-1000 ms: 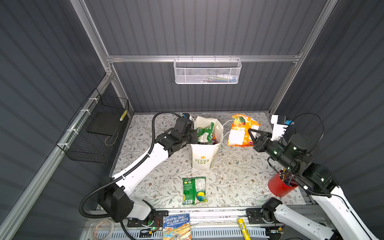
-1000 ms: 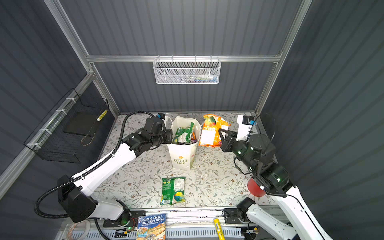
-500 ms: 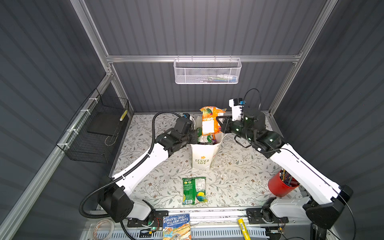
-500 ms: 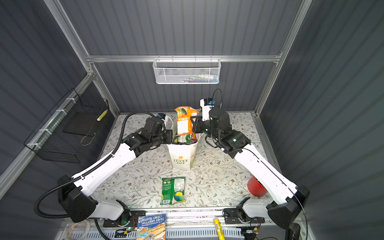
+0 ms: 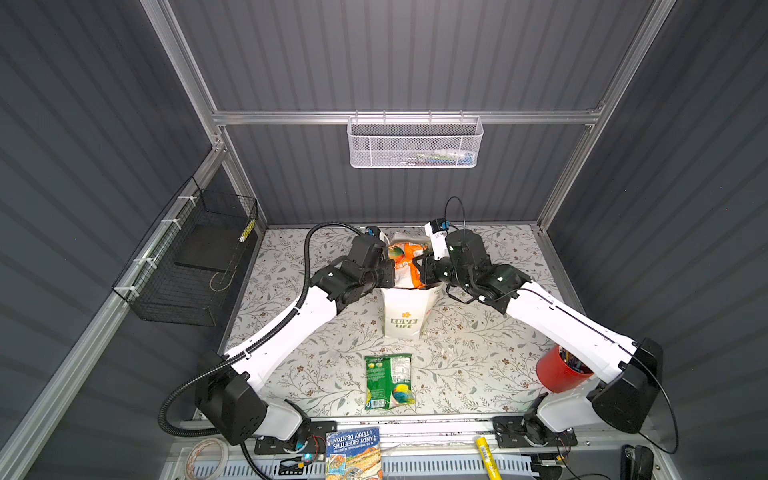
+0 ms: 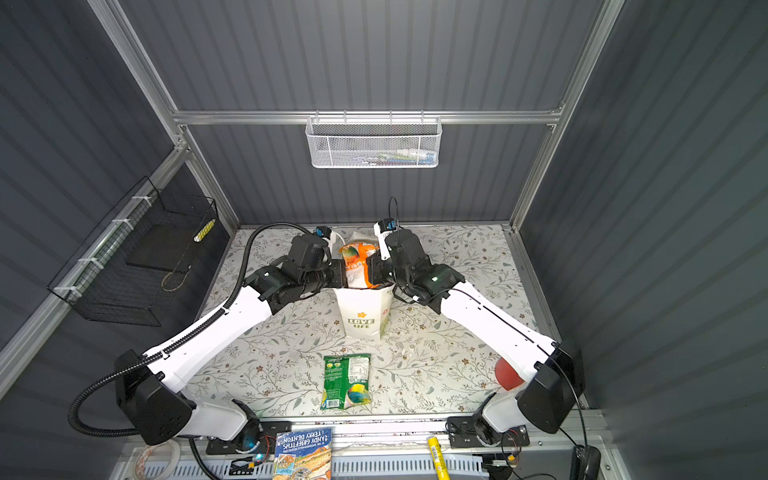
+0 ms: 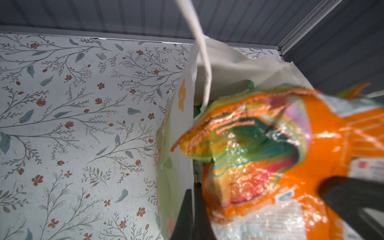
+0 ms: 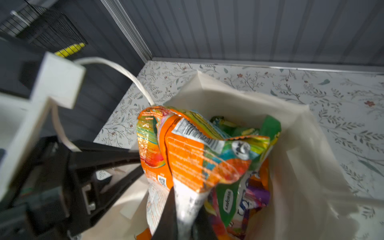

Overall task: Place the snacks into the paper bag
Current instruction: 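Lower the orange bag into the paper bag and open the right gripper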

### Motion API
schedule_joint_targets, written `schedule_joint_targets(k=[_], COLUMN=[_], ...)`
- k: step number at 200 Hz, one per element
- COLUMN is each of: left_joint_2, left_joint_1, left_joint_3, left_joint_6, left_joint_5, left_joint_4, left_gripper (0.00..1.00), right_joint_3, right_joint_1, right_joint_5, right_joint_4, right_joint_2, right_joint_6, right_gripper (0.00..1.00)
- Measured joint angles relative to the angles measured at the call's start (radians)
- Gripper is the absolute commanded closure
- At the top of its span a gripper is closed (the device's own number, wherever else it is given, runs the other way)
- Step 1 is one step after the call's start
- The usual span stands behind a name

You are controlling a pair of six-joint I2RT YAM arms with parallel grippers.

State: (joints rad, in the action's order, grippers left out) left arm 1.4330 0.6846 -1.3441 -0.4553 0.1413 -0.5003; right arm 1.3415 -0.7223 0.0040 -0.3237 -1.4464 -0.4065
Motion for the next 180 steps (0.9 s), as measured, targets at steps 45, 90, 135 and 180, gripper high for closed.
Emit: schedule_joint_targets(k=[45, 90, 135, 180], left_joint_2=[0.000, 0.000, 0.000, 0.000], left_joint_1=[0.000, 0.000, 0.000, 0.002], left_joint_3=[0.000, 0.000, 0.001, 0.001], left_joint_6=[0.001, 0.001, 0.004, 0.004], left_joint_5=[0.000, 0.001, 0.010, 0.015], left_joint_4=[0.000, 0.000, 0.005, 0.004], left_gripper=[1.00, 1.00, 1.00, 1.00], right_joint_3=[-0.012, 0.041, 0.037, 0.017], right_joint_1=[0.000, 0.000, 0.000, -0.004], right_joint_5=[0.005, 0.007, 0.012, 0.029], right_joint_4=[-0.072, -0.149, -0.191, -0.232], right_joint_2=[-0.004, -0.049, -0.031, 0.071], right_joint_6=[0.013, 0.030, 0.029, 0.029], right_gripper=[1.00, 1.00, 0.97, 0.49])
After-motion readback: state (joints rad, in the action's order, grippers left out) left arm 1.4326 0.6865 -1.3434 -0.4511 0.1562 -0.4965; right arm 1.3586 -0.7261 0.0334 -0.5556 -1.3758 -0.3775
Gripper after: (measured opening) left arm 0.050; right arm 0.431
